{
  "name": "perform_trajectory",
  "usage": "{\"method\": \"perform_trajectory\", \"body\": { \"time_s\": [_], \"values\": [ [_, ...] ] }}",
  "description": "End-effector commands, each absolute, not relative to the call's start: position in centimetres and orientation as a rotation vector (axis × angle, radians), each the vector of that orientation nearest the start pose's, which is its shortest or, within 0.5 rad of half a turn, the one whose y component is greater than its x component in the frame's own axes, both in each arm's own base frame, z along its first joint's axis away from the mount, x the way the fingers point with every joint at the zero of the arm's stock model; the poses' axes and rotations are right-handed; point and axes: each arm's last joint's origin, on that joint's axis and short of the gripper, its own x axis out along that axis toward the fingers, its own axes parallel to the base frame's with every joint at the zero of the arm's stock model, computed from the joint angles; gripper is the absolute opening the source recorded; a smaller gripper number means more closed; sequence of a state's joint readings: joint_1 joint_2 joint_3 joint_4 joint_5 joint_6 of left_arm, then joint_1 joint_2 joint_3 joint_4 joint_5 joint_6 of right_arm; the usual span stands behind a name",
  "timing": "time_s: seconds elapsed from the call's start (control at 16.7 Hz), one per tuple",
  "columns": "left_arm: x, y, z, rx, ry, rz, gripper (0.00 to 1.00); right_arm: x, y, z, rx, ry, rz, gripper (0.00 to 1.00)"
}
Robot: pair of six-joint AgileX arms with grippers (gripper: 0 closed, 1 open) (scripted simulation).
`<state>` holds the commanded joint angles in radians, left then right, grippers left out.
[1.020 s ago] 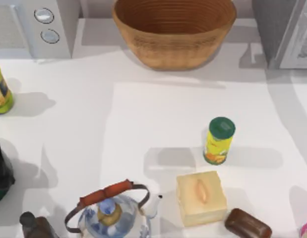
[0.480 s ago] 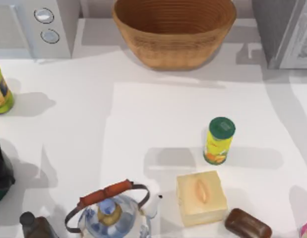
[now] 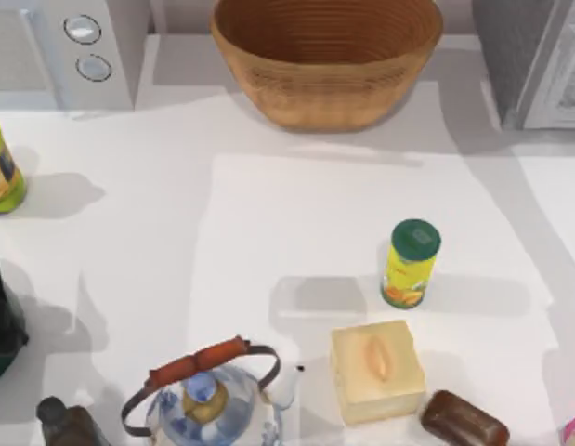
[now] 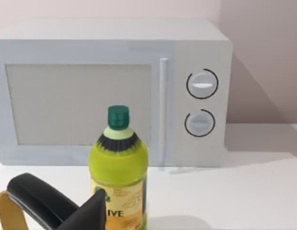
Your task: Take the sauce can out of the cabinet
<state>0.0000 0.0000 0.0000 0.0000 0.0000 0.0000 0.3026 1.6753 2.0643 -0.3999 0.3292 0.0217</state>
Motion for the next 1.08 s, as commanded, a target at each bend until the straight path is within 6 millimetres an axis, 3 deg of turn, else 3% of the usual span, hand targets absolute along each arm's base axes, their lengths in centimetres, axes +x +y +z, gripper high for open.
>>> {"method": "perform_trajectory", "body": {
  "time_s": [0.12,0.54,1.08],
  "values": [
    [10.6,-0.1,16.0,0.0,0.0,0.0,1.0,34.7,11.1,50.9,0.005,0.004,-0.01,1.0],
    [10.6,-0.1,16.0,0.0,0.0,0.0,1.0,35.4,11.1,50.9,0.004,0.006,-0.011,1.0],
    [10.6,-0.1,16.0,0.0,0.0,0.0,1.0,40.3,11.1,51.0,0.005,0.003,-0.01,1.0]
  ]
}}
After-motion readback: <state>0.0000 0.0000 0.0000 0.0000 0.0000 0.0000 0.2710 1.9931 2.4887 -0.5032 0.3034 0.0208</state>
